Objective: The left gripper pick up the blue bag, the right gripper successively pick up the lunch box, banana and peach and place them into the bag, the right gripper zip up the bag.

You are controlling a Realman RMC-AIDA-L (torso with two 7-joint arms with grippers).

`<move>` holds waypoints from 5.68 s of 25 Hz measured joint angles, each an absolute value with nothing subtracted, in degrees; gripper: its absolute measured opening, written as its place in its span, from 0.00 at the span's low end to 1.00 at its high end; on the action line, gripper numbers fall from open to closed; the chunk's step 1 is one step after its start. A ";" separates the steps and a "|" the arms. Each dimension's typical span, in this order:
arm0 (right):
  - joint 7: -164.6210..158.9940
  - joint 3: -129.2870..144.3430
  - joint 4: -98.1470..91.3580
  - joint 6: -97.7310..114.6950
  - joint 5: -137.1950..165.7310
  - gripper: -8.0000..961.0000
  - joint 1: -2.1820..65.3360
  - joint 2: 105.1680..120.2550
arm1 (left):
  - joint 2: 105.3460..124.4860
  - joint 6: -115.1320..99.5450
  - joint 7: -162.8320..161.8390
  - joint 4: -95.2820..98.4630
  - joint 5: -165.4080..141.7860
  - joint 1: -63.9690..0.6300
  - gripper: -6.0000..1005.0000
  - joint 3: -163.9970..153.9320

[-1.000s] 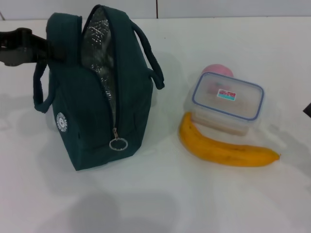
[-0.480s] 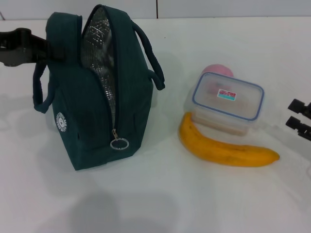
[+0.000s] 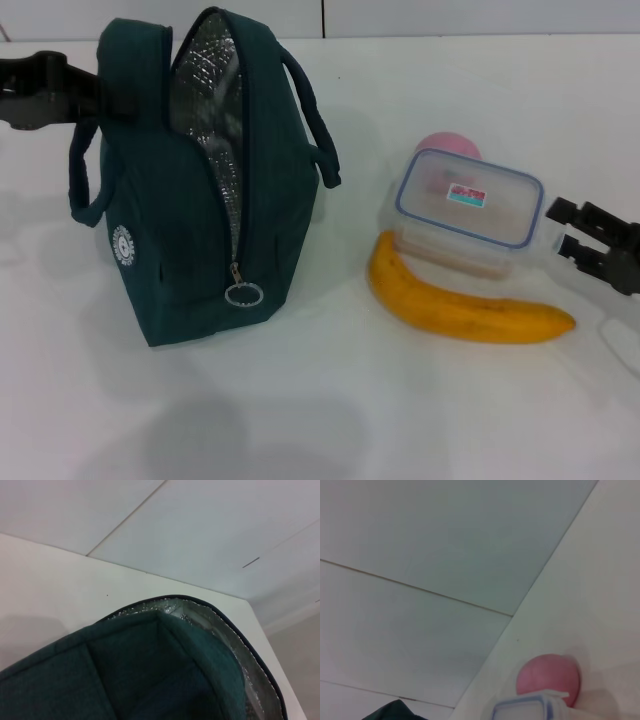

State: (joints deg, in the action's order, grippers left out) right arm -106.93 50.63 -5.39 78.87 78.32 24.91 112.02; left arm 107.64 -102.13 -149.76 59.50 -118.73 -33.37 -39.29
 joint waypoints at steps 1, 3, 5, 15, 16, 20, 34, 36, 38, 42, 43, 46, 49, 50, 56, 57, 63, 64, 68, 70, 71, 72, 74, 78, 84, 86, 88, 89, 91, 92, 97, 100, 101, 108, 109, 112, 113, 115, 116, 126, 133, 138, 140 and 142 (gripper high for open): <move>-106.94 50.63 -5.51 78.33 78.32 0.83 25.21 112.25 | 107.64 -102.12 -149.74 59.50 -118.73 -33.42 0.04 -39.29; -106.95 50.75 -5.77 77.29 78.33 0.83 25.70 112.71 | 107.64 -102.09 -149.70 59.50 -118.73 -33.50 0.04 -39.29; -106.96 51.01 -5.91 76.48 78.34 0.83 26.24 113.03 | 107.66 -102.07 -149.68 59.50 -118.74 -33.59 0.04 -39.29; -107.01 50.88 -6.89 77.55 77.91 0.83 26.71 113.27 | 107.67 -101.95 -149.68 59.59 -118.74 -33.67 0.04 -39.29; -107.01 50.81 -6.90 77.76 77.90 0.83 26.71 113.28 | 107.67 -101.95 -149.68 59.59 -118.74 -33.67 0.04 -39.29; -107.00 50.74 -7.41 78.14 77.87 0.83 26.73 113.29 | 107.67 -101.95 -149.68 59.59 -118.74 -33.66 0.04 -39.29; -106.68 51.22 -8.13 77.77 78.62 0.83 26.63 113.53 | 107.52 -101.95 -149.68 59.59 -118.74 -33.74 0.04 -39.29; -106.68 51.34 -8.28 77.20 79.11 0.83 26.52 113.57 | 107.51 -101.95 -149.68 59.59 -118.74 -33.75 0.04 -39.29; -106.67 51.34 -8.28 77.01 79.20 0.83 26.42 113.69 | 107.47 -101.95 -149.68 59.59 -118.74 -33.75 0.04 -39.28; -106.65 51.37 -8.28 77.09 79.32 0.57 26.37 113.85 | 107.40 -101.98 -149.68 59.59 -118.74 -33.75 0.04 -39.29; -106.63 51.39 -8.28 77.14 79.36 0.52 26.37 113.88 | 107.38 -101.99 -149.67 59.59 -118.74 -33.75 0.04 -39.29; -106.56 51.42 -8.28 77.40 79.57 0.37 26.36 113.93 | 107.32 -102.02 -149.60 59.59 -118.74 -33.75 0.04 -39.29; -106.54 51.42 -8.27 77.55 79.61 0.28 26.36 113.93 | 107.31 -102.04 -149.52 59.59 -118.74 -33.62 0.04 -39.29; -106.53 51.42 -8.27 77.60 79.62 0.24 26.36 113.94 | 107.31 -102.04 -149.51 59.59 -118.74 -33.57 0.04 -39.29; -106.20 51.42 -8.26 78.65 79.63 0.15 26.33 114.26 | 107.24 -102.07 -149.24 59.59 -118.74 -33.49 0.04 -39.29; -106.09 51.41 -8.26 78.84 79.62 0.14 26.31 114.30 | 107.24 -102.09 -149.21 59.59 -118.74 -33.49 0.04 -39.28; -105.89 50.72 -8.26 80.66 79.36 0.11 26.12 114.49 | 107.22 -102.13 -149.08 59.59 -118.74 -33.49 0.04 -39.29; -105.89 50.60 -8.25 81.16 79.10 0.11 26.02 114.52 | 107.23 -102.13 -149.07 59.59 -118.74 -33.48 0.04 -39.29; -105.89 50.47 -8.25 83.41 76.74 0.11 25.26 114.62 | 107.21 -102.13 -149.04 59.59 -118.70 -33.52 0.04 -39.29; -105.90 50.46 -8.26 83.95 75.64 0.11 24.96 114.69 | 107.16 -102.13 -149.03 59.59 -118.67 -33.53 0.04 -39.29; -105.89 50.45 -8.26 84.24 75.02 0.11 24.71 114.74 | 107.13 -102.13 -149.03 59.59 -118.65 -33.54 0.04 -39.29; -105.84 50.45 -8.26 84.47 74.54 0.11 24.56 114.75 | 107.13 -102.13 -149.02 59.59 -118.63 -33.55 0.04 -39.29; -105.50 50.44 -8.27 85.42 73.39 0.11 24.18 114.74 | 107.13 -102.13 -148.99 59.59 -118.59 -33.55 0.04 -39.28; -105.02 50.44 -8.26 88.04 70.94 0.11 23.42 114.81 | 107.13 -102.13 -148.91 59.59 -118.56 -33.67 0.05 -39.29; -105.20 50.45 -7.83 93.48 66.52 0.11 22.97 114.28 | 107.13 -102.13 -148.88 59.59 -117.28 -33.76 0.05 -39.33; -105.79 50.40 -7.78 96.01 64.63 0.11 22.80 114.07 | 107.14 -102.13 -148.95 59.59 -117.05 -33.75 0.05 -39.50; -107.12 50.37 -7.91 98.54 62.30 0.11 22.70 113.94 | 107.16 -102.13 -149.12 59.59 -117.05 -33.84 0.05 -39.65; -107.76 50.37 -8.00 99.51 61.17 0.11 22.70 113.91 | 107.23 -102.13 -149.16 59.59 -117.05 -33.95 0.05 -39.69; -109.04 50.35 -8.10 101.36 58.99 0.11 22.89 113.87 | 107.37 -102.13 -149.18 59.53 -117.05 -34.22 0.05 -39.73; -109.04 50.35 -8.10 101.36 58.99 0.11 22.89 113.87 | 107.46 -102.12 -149.18 59.42 -117.05 -34.38 0.05 -39.75; -111.66 50.45 -8.22 104.06 57.11 0.11 26.73 114.42 | 107.97 -102.16 -149.35 59.21 -117.05 -35.49 0.05 -39.85; -111.81 50.84 -8.24 104.08 57.12 0.11 29.68 114.98 | 108.60 -102.58 -149.47 59.13 -117.06 -36.63 0.05 -39.96; -111.88 50.95 -8.24 104.03 57.18 0.11 30.59 115.12 | 108.75 -102.67 -149.48 59.09 -117.13 -37.04 0.05 -40.04; -112.36 52.11 -7.62 101.93 57.46 0.11 35.81 115.79 | 110.35 -102.81 -149.53 58.59 -117.42 -39.87 0.05 -41.48; -112.40 52.69 -7.59 101.35 57.48 0.11 36.47 115.95 | 110.51 -102.81 -149.51 58.58 -117.48 -40.14 0.05 -41.48; -112.46 54.49 -7.26 99.86 57.47 0.11 38.34 116.21 | 110.79 -102.82 -149.35 58.56 -117.46 -40.48 0.05 -41.54; -112.43 55.09 -7.12 99.31 57.47 0.11 38.83 116.23 | 110.85 -102.83 -149.28 58.55 -117.38 -40.50 0.05 -41.56; -112.25 56.59 -6.96 97.94 57.48 0.11 39.57 116.23 | 110.93 -102.82 -149.21 58.53 -117.27 -40.55 0.05 -41.57; -112.14 57.37 -6.94 97.04 57.48 0.11 39.77 116.24 | 110.97 -102.81 -149.18 58.53 -117.25 -40.57 0.05 -41.58; -111.51 62.58 -7.34 90.99 57.48 0.11 38.49 116.12 | 111.32 -102.75 -149.02 58.50 -117.10 -40.31 0.05 -41.15; -111.38 67.48 -8.32 86.92 57.48 0.11 39.36 116.07 | 111.52 -102.58 -148.97 58.44 -117.06 -40.57 0.05 -41.23; -111.79 70.65 -9.67 84.38 57.48 0.11 41.20 116.17 | 111.71 -102.49 -148.31 57.39 -117.06 -40.78 0.05 -41.41; -112.06 71.74 -9.68 84.04 57.37 0.11 42.37 116.17 | 111.71 -102.47 -147.78 56.12 -117.05 -41.22 0.05 -41.28; -112.44 72.77 -9.69 83.67 57.21 0.11 43.53 116.19 | 111.72 -102.47 -147.42 54.97 -117.06 -41.71 0.05 -41.26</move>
